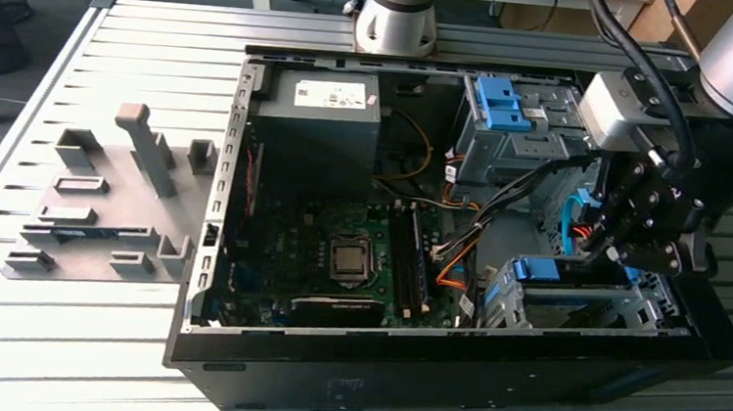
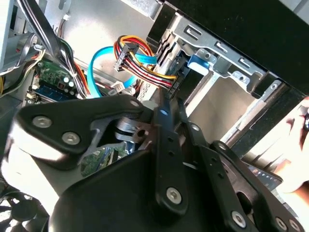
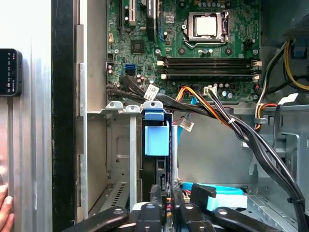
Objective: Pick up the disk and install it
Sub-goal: 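Insert the first disk wire, then insert the second disk wire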
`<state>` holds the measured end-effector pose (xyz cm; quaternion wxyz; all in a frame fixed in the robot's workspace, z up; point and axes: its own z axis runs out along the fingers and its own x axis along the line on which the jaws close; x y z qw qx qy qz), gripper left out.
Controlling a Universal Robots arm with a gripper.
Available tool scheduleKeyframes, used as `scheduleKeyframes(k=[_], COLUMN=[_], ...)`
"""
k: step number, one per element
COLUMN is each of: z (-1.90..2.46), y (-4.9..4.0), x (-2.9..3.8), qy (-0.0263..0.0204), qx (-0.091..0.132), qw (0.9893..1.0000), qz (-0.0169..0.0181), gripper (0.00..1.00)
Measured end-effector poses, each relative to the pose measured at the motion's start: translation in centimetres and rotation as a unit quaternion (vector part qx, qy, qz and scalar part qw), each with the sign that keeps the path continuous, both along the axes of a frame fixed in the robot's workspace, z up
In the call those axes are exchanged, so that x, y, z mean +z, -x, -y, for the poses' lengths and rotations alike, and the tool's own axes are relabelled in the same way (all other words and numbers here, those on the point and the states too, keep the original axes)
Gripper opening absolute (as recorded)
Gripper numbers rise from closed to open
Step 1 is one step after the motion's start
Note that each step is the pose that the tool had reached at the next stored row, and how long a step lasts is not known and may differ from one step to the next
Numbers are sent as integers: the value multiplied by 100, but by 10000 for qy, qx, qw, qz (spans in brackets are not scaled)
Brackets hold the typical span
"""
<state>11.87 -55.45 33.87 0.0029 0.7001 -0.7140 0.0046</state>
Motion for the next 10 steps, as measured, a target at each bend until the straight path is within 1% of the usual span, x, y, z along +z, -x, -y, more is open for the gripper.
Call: scheduleKeyframes(k=[1, 3, 10], z=[0, 0, 0], y=[0, 0, 0], x=[1, 4, 8], qy=[-1, 2, 1], qx=[0, 0, 0], qw=[10000, 10000, 10000], qz=[0, 0, 0], gripper=[22, 11, 11])
